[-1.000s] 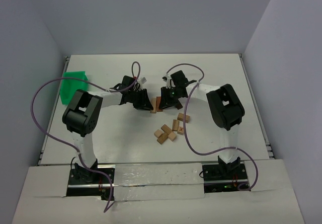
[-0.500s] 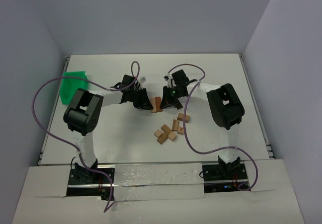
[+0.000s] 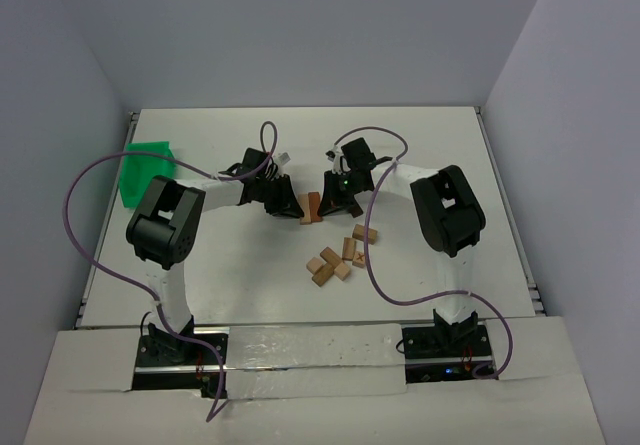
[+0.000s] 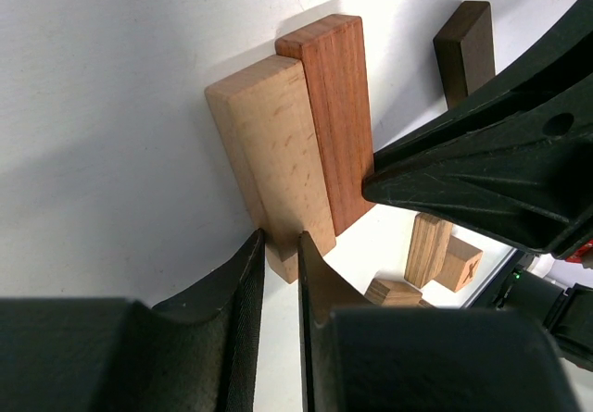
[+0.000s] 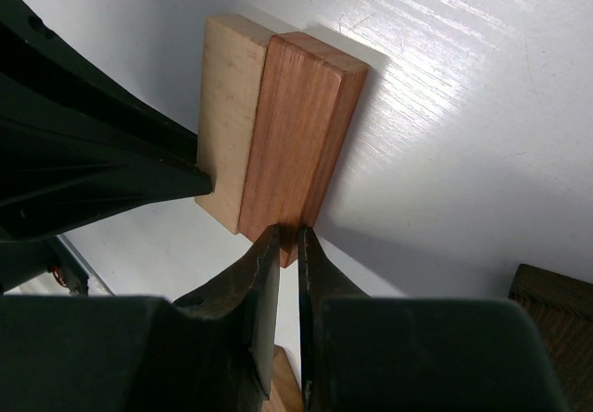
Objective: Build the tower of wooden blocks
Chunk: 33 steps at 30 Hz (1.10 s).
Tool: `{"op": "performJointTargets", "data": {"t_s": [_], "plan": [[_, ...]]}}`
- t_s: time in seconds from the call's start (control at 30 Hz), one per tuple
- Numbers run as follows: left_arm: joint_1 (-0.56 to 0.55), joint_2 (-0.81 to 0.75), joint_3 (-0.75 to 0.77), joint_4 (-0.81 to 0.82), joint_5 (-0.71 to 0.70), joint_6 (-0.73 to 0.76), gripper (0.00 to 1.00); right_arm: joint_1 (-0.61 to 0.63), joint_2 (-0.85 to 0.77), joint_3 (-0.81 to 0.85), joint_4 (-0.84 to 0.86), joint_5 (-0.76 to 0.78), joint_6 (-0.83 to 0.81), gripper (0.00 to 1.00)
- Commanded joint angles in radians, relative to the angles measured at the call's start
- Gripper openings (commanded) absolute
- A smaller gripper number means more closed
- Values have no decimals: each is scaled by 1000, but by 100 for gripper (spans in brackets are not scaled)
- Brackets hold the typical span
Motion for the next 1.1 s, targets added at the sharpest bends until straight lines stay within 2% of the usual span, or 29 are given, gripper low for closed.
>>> {"op": "performJointTargets", "data": {"t_s": [0.0,1.07], "plan": [[-18,60,27,25,-104,38,24,31,83,-18,-18,86,-33,13],[11,31,9,-3,-161,57,25,8,79,-50,-66,142,-62,8]]}}
